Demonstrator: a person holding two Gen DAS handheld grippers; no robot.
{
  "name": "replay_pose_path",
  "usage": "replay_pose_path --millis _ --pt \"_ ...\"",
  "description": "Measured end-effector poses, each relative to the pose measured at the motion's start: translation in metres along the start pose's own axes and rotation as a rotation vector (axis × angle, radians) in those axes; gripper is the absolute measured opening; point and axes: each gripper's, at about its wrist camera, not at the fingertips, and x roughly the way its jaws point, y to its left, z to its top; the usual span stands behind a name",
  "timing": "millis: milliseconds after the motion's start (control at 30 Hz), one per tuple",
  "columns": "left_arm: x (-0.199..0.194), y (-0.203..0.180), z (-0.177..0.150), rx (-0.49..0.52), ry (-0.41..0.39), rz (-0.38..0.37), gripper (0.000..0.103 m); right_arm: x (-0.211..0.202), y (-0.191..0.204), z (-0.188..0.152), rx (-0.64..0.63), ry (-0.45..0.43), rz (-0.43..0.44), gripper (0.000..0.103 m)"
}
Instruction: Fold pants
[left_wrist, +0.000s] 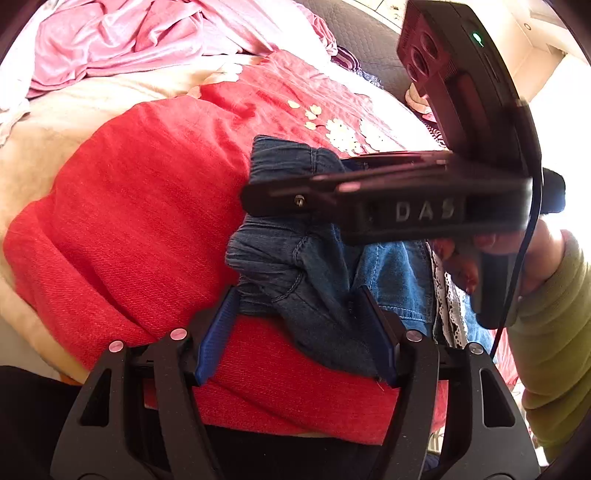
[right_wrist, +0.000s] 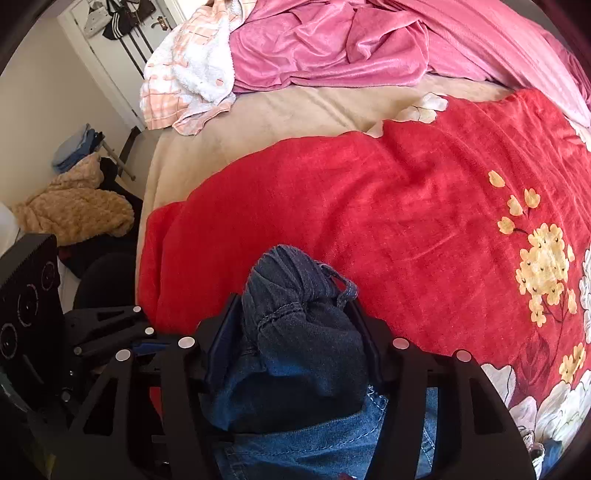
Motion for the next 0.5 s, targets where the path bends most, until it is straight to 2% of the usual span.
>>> replay_pose_path --millis 167,333,500 --pt "0.000 0.000 0.000 -0.002 -0.021 -0.017 0.063 -0.024 -0.012 -0.011 0.053 -0.085 0.068 0.036" --pt "-0.004 -0.010 0.001 -0.010 -0.054 -0.033 0.075 -0.062 -0.024 -0.032 0.115 -0.219 0.188 0.035" --pt "-0.003 -0.027 0.003 -0.035 -0.023 -0.105 0.075 -0.097 -0.033 -0.056 0.159 -0.318 0.234 0.035"
